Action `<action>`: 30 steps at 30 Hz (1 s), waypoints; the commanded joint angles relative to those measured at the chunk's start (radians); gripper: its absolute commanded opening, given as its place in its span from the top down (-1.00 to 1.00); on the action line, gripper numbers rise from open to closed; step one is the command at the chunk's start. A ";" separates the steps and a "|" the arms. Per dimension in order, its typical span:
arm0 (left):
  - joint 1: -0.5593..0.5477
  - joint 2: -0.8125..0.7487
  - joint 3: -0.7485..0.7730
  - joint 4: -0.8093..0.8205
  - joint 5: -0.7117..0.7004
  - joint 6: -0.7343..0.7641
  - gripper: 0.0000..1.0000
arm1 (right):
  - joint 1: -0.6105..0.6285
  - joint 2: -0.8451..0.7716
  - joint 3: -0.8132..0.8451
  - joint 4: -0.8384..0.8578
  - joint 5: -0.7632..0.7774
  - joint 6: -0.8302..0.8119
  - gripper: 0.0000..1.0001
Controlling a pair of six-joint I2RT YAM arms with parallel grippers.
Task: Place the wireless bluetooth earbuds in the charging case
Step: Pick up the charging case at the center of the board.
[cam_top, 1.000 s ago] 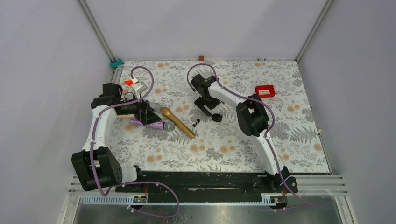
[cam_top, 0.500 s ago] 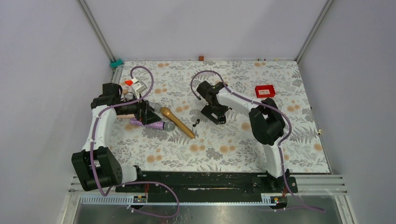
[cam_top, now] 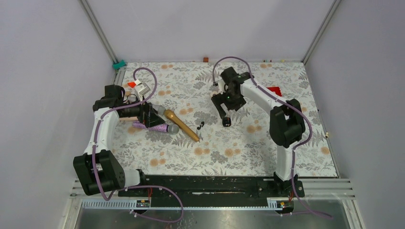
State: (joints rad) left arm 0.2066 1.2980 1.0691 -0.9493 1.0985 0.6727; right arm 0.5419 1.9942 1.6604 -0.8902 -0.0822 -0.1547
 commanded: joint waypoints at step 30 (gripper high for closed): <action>0.010 -0.003 -0.004 0.010 0.038 0.030 -0.97 | -0.102 0.169 -0.053 0.089 -0.219 0.336 -0.30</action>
State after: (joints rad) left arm 0.2096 1.2976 1.0687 -0.9493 1.1000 0.6769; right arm 0.4255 2.1464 1.6180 -0.7979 -0.3225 0.1616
